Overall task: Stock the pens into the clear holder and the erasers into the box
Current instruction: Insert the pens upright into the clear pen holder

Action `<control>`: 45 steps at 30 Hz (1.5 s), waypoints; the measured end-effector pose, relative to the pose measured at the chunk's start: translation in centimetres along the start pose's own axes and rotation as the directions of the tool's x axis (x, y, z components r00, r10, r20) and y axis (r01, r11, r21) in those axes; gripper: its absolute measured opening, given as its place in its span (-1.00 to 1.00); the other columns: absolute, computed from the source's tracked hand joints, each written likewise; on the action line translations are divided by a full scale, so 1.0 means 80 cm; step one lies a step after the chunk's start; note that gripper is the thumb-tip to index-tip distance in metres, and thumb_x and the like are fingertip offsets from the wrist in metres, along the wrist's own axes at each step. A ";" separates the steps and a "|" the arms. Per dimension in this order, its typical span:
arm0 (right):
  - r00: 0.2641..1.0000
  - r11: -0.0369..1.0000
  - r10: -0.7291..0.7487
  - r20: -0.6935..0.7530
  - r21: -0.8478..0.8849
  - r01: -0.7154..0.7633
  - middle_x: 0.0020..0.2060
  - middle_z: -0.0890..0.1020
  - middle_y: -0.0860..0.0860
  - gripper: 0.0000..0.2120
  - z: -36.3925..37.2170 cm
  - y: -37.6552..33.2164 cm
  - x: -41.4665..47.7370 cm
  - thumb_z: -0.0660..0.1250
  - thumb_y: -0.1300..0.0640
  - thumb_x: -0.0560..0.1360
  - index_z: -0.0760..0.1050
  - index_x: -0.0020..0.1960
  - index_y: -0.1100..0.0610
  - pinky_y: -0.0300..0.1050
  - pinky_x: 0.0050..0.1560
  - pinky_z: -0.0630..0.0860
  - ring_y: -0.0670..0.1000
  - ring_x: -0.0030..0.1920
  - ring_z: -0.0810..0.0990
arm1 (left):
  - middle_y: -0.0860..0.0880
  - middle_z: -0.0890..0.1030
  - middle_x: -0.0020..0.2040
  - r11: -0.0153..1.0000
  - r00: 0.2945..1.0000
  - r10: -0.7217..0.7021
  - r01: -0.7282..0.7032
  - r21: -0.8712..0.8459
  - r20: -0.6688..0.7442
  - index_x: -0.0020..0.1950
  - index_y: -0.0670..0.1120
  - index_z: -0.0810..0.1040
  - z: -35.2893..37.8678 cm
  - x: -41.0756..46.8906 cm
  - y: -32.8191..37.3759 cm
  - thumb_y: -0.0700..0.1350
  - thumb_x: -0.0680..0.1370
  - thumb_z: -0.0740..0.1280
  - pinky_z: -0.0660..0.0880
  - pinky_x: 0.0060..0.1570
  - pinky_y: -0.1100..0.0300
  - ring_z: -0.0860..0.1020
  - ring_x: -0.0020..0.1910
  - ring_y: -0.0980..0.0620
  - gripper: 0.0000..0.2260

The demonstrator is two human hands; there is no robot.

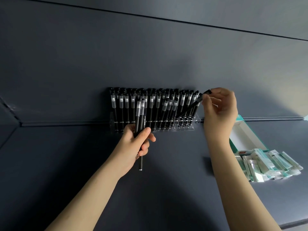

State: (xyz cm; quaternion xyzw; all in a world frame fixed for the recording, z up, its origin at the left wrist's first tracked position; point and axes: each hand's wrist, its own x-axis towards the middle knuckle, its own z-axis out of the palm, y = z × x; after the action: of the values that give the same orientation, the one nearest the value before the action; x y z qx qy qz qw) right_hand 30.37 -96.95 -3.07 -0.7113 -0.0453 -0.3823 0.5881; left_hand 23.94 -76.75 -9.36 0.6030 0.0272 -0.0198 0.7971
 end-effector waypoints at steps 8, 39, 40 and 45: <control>0.985 0.975 -0.090 0.149 -0.188 0.117 -0.15 0.62 -0.09 -0.83 0.013 0.010 -0.006 0.39 0.26 0.51 0.50 0.02 0.04 -0.33 -0.07 0.50 -0.20 -0.18 0.59 | 0.00 0.58 -0.26 0.996 0.997 0.034 -0.038 -0.075 -0.063 0.03 -0.17 0.45 -0.003 0.002 0.002 -0.17 0.61 0.29 0.31 -0.44 0.26 0.40 -0.38 0.08 -0.92; 0.776 0.891 0.239 0.583 0.186 -0.414 -0.25 0.59 -0.09 -0.97 -0.009 -0.009 -0.019 0.40 0.24 0.53 0.56 -0.04 0.16 -0.24 -0.10 0.49 -0.09 -0.19 0.53 | -0.11 0.71 -0.02 0.994 0.990 0.097 -0.092 -0.059 0.100 0.19 -0.16 0.49 0.069 0.011 0.026 -0.24 0.63 0.23 0.55 -0.25 0.24 0.65 -0.21 0.03 -0.84; 0.778 0.883 0.244 0.579 0.199 -0.425 -0.25 0.60 -0.07 -0.96 -0.010 -0.009 -0.019 0.39 0.26 0.53 0.55 -0.05 0.17 -0.24 -0.10 0.49 -0.09 -0.20 0.54 | -0.11 0.71 -0.02 0.994 0.989 0.102 -0.098 -0.044 0.104 0.19 -0.14 0.49 0.069 0.012 0.026 -0.23 0.63 0.23 0.56 -0.22 0.23 0.67 -0.17 0.01 -0.85; 0.914 0.863 0.216 0.343 0.370 -0.343 -0.25 0.61 0.01 -0.83 -0.020 -0.003 -0.005 0.35 0.34 0.54 0.46 0.05 0.13 -0.13 -0.07 0.56 -0.01 -0.22 0.59 | -0.11 0.71 -0.04 0.997 0.997 0.081 -0.081 -0.004 0.009 0.09 -0.18 0.51 0.057 0.019 0.016 -0.16 0.61 0.28 0.60 -0.18 0.14 0.69 -0.12 -0.10 -0.89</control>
State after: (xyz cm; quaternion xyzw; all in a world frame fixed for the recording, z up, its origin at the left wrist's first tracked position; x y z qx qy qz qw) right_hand 29.21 -98.14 -3.09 -0.6141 -0.1077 -0.1645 0.7643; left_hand 25.66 -80.81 -6.97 0.6020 -0.0009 0.0098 0.7984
